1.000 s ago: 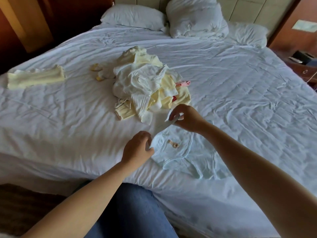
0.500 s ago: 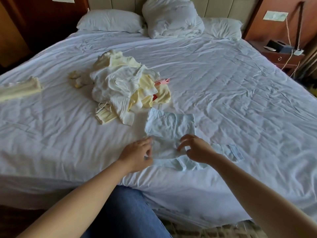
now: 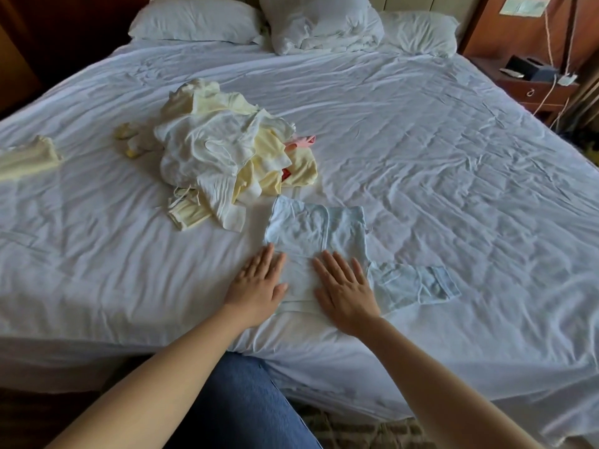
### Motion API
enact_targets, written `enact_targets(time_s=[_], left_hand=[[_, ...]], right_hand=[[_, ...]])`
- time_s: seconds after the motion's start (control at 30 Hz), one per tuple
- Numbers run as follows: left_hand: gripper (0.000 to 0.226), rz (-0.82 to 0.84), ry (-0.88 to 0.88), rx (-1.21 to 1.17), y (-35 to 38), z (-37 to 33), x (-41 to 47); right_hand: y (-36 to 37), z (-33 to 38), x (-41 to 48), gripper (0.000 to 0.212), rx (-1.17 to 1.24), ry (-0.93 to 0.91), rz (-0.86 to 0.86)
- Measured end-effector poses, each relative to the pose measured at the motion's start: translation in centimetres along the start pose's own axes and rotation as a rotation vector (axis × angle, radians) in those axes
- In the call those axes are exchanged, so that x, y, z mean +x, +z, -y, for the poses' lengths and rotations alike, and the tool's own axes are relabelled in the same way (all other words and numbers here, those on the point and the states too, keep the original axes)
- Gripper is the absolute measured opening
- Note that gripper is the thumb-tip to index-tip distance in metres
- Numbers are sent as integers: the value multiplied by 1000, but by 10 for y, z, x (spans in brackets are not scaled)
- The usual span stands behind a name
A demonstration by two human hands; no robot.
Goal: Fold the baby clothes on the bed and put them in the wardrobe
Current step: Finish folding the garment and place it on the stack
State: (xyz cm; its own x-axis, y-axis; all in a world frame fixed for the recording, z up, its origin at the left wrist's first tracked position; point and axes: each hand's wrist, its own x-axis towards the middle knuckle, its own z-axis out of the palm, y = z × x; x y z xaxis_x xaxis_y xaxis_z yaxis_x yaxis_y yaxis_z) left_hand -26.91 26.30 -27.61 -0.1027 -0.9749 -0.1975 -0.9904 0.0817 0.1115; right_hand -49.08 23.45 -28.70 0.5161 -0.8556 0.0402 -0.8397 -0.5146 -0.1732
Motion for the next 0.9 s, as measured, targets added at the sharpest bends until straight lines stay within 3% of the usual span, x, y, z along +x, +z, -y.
enact_targets(time_s=[0.2, 0.3, 0.4, 0.57, 0.77, 0.9], left_hand=[[71, 109, -37, 59, -18, -7, 8], [70, 33, -42, 104, -29, -21, 7], [68, -43, 57, 59, -28, -51, 9], [65, -43, 287, 9, -19, -118, 22], [64, -9, 388, 38, -9, -172, 44], [75, -36, 405, 150, 9, -178, 55]], right_hand=[[-6, -1, 4, 70, 30, -4, 46], [-17, -12, -4, 72, 97, 6, -1], [-22, -41, -24, 73, 134, 132, -85], [-29, -100, -59, 87, 88, 349, -6], [-40, -130, -71, 76, 34, 327, -1], [-45, -146, -66, 48, 120, 408, -100]])
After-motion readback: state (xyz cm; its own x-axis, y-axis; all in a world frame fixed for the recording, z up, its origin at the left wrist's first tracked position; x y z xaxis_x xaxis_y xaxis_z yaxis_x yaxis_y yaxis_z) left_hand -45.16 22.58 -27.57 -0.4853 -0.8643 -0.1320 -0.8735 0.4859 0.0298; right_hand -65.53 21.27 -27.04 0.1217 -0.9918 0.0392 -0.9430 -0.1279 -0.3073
